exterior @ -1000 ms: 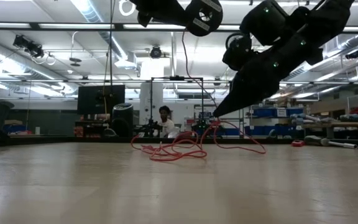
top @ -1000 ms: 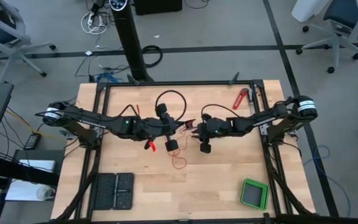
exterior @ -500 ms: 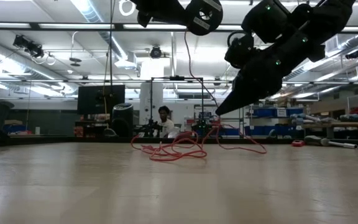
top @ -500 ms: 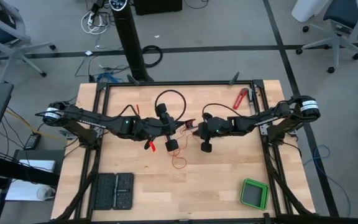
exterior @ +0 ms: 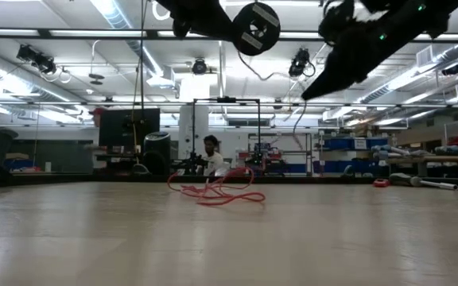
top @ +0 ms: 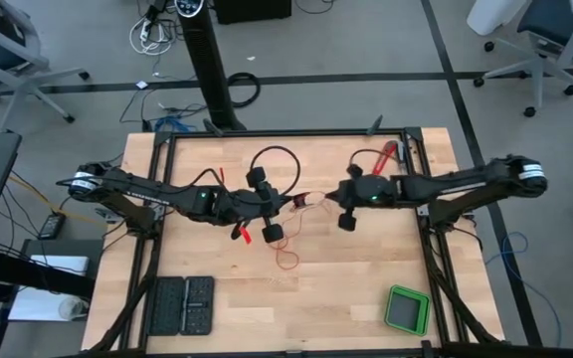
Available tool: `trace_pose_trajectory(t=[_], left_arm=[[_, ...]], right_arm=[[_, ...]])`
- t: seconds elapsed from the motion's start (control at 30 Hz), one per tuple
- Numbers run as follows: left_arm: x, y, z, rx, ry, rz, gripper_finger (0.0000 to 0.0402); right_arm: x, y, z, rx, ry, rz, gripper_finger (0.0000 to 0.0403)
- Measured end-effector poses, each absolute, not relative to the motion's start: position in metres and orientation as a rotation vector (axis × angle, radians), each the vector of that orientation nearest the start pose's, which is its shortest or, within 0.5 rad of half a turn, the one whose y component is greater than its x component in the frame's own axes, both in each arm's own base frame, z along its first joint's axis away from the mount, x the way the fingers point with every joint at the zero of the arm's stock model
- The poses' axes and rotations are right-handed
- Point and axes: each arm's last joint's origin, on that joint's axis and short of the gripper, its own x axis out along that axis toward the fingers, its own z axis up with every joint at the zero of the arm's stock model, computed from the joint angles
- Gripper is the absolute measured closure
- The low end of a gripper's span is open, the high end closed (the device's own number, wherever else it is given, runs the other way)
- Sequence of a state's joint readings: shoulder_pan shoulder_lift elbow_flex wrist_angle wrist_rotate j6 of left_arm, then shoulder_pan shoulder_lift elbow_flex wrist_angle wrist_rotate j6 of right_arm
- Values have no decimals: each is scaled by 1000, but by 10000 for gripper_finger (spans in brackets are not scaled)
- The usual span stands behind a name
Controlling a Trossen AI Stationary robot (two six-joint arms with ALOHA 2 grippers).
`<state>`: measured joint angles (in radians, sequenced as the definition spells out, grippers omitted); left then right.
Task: Coil cords
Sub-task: Coil the red wire onto the black spool
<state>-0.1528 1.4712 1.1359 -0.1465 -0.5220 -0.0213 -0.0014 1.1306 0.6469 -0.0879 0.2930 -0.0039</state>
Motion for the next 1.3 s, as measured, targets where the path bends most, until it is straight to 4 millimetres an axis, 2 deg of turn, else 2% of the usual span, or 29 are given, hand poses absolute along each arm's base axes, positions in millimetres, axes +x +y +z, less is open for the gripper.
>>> trace_pose_trajectory(t=[0.17, 0.33, 0.63, 0.97, 1.3], left_arm=[[325, -35, 298, 134, 470, 370, 400], [325, -35, 297, 134, 472, 370, 400], [323, -35, 295, 143, 504, 370, 400], [323, -35, 294, 94, 499, 384, 400], [321, -30, 295, 88, 464, 558, 400]], right_arm=[[206, -5, 254, -91, 499, -297, 402], [188, 2, 276, -75, 367, -264, 403], [174, 18, 305, -89, 127, -255, 403], [184, 38, 320, -80, -56, -241, 403], [218, 49, 318, -91, -19, -250, 403]])
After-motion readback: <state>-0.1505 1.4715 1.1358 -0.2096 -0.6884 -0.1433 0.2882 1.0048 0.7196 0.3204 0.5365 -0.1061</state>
